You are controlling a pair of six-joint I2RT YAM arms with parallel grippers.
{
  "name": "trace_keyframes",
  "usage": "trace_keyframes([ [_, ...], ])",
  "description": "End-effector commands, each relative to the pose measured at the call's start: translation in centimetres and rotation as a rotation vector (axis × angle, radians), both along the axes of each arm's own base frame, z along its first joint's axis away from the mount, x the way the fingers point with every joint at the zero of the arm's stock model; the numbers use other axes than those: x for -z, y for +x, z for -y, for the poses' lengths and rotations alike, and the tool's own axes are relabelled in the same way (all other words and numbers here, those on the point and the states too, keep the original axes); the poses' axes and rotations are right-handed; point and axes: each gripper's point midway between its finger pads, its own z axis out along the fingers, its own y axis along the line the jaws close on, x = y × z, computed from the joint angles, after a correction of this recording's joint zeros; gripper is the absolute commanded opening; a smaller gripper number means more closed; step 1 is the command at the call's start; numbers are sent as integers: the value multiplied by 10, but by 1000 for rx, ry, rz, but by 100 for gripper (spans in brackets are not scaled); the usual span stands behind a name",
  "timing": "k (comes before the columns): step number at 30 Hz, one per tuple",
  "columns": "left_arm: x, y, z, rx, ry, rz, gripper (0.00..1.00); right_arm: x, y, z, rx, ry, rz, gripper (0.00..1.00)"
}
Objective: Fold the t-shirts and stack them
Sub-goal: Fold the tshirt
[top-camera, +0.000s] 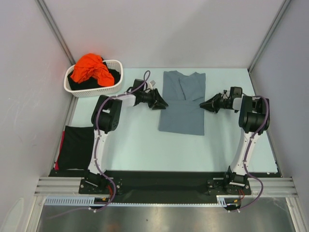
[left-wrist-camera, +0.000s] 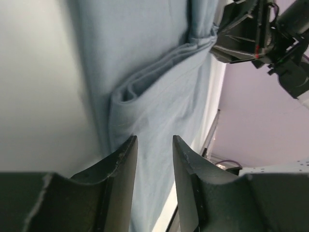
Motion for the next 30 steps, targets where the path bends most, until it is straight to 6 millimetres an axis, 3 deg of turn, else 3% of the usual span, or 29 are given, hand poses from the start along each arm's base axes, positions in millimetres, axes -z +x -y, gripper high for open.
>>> trace_keyframes([
  [1,-33,6,-16,-3,47,84,41,-1,9,30,59,-38,-21,23],
  [2,-39,5,-20,-2,80,127,42,-14,14,38,53,-77,26,26],
  [3,-57,-2,-25,-4,93,155,43,-18,5,40,42,-96,-18,30],
  [5,-70,-15,-36,-5,149,181,44,-29,6,53,23,-216,14,40],
  [6,-72,-17,-44,-34,194,196,45,-40,-7,54,13,-245,-21,43],
  [7,-90,-29,-52,-48,211,225,46,-43,-11,62,27,-316,-29,46],
  [9,-99,-42,-62,-87,243,228,48,-43,-34,65,18,-391,-69,57],
  [10,-87,-59,-68,-92,253,192,49,-58,-41,72,52,-466,-45,62],
  [11,-111,-66,-69,-123,220,239,51,-60,-50,72,65,-491,-56,71],
  [12,-112,-74,-70,-137,214,235,52,-52,-69,66,67,-489,-80,73],
  [13,-94,-93,-74,-157,225,168,54,-68,-76,62,82,-497,-40,74],
  [14,-106,-103,-73,-166,202,189,55,-72,-84,57,87,-494,-30,75],
  [15,-91,-119,-70,-176,194,142,55,-74,-102,44,89,-465,-29,76],
  [16,-91,-123,-72,-200,187,134,55,-64,-109,38,83,-451,-58,76],
  [17,-89,-133,-65,-197,183,127,55,-77,-117,31,92,-445,-18,77],
  [18,-91,-137,-64,-216,180,132,55,-71,-128,24,86,-435,-21,77],
  [19,-79,-148,-64,-239,189,74,55,-74,-137,11,80,-421,-18,77],
  [21,-72,-161,-54,-254,179,36,52,-87,-149,1,90,-421,28,78],
  [22,-67,-166,-50,-286,156,-9,51,-77,-162,-1,103,-438,-1,78],
  [23,-61,-170,-45,-303,166,-22,50,-85,-169,-10,115,-433,16,78],
  [25,-52,-176,-39,-327,174,-69,49,-78,-179,-8,162,-456,-14,77],
  [26,-47,-174,-40,-343,189,-80,49,-67,-194,-19,152,-443,-50,77],
  [30,-37,-165,-44,-416,212,-94,47,-59,-205,-26,215,-389,-52,75],
])
